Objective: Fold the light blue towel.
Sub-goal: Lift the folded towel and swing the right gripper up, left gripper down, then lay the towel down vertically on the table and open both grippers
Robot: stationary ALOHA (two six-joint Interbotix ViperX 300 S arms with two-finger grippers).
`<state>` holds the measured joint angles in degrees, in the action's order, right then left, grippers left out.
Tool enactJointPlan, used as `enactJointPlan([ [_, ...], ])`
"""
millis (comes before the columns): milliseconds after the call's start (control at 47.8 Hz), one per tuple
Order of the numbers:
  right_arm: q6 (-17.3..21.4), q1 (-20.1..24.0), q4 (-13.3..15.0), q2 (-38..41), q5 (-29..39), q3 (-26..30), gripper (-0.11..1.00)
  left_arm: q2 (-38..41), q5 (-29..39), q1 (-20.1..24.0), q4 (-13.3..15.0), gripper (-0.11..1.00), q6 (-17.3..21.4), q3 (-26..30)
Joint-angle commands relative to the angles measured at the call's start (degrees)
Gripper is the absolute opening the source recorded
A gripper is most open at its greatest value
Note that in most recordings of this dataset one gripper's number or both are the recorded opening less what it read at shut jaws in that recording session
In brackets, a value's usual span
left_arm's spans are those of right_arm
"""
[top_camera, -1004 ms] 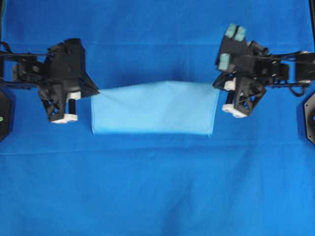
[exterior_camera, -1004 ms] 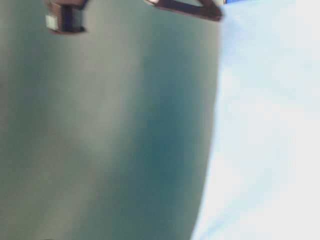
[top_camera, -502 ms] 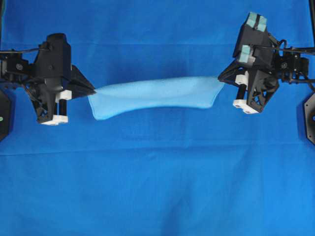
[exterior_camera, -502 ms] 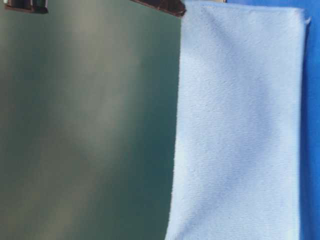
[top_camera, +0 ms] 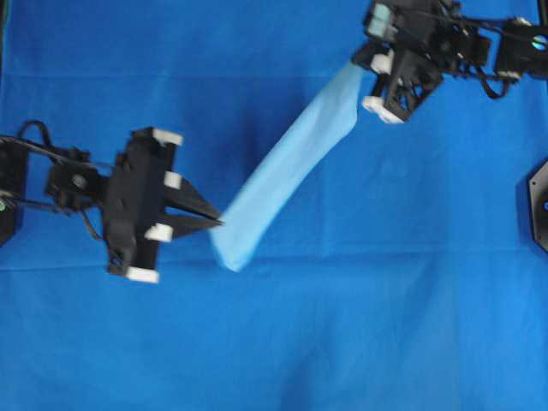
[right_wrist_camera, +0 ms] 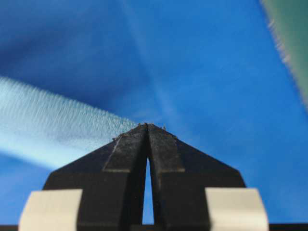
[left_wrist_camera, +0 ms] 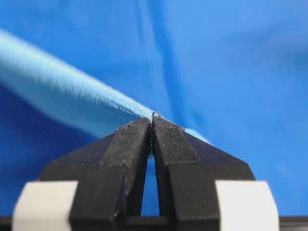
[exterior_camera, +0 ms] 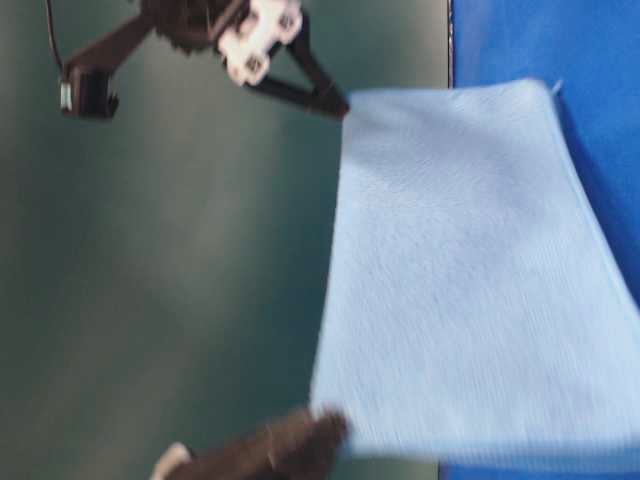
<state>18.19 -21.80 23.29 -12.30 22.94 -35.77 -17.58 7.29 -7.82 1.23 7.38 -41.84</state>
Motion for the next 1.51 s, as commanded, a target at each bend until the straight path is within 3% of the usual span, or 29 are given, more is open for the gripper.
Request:
enactJointPlan([
  [0, 0.00, -1.67, 1.93, 1.23, -1.05, 3.52, 0.00, 2.11, -0.97, -2.64, 0.00, 0.03, 2.29, 4.22],
  [293, -0.88, -2.99, 5.36, 6.50, -4.39, 10.37, 0.00, 10.28, -3.43, -5.45, 0.00, 0.03, 10.55, 12.83],
  [586, -0.88, -3.60, 5.71, 7.47, -5.36, 11.51, 0.00, 13.10, -3.43, -3.78, 0.00, 0.03, 11.78, 14.85],
  [857, -1.05, -5.10, 6.06, 2.90, -5.19, 5.71, 0.00, 18.72, -9.58, -1.93, 0.00, 0.03, 10.37, 18.81],
  [1108, -1.14, -8.09, 6.15, -5.80, -5.36, -3.52, 0.00, 31.11, -10.37, -1.32, 0.00, 0.03, 10.37, 32.61],
  [1276, -1.14, -8.17, 6.15, -8.26, -5.62, -6.15, 0.00, 36.12, -9.32, -1.05, 0.00, 0.03, 10.37, 39.38],
  [1485, -1.14, -8.17, 6.15, -5.01, -9.32, -5.80, 0.00, 36.12, -5.71, -1.05, 0.00, 0.03, 8.44, 38.50],
])
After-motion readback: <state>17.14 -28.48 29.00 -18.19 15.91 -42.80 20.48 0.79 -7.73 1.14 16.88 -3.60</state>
